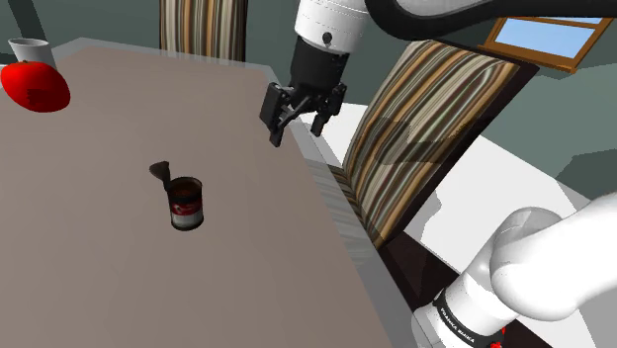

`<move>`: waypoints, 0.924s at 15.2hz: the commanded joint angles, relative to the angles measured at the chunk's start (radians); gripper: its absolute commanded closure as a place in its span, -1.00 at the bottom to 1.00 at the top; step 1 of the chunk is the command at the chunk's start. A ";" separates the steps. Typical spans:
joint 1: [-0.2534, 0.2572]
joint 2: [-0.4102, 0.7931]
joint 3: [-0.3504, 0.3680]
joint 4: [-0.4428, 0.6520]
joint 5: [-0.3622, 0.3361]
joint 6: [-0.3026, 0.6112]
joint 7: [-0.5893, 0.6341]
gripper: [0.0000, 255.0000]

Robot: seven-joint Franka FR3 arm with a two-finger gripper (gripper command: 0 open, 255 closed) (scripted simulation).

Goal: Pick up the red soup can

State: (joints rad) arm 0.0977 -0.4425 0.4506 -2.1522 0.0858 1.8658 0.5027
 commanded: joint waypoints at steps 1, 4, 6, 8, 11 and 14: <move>-0.003 0.067 0.052 0.038 -0.027 0.028 0.049 -1.00; -0.007 0.168 0.126 0.102 -0.084 0.053 0.128 -1.00; -0.008 0.243 0.175 0.152 -0.135 0.063 0.186 -1.00; -0.004 0.326 0.222 0.207 -0.198 0.067 0.249 -1.00; 0.021 0.463 0.278 0.300 -0.313 0.056 0.349 -1.00; 0.062 0.569 0.299 0.378 -0.404 0.034 0.418 -1.00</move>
State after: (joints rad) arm 0.1497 0.0969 0.7456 -1.7975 -0.2910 1.9063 0.9040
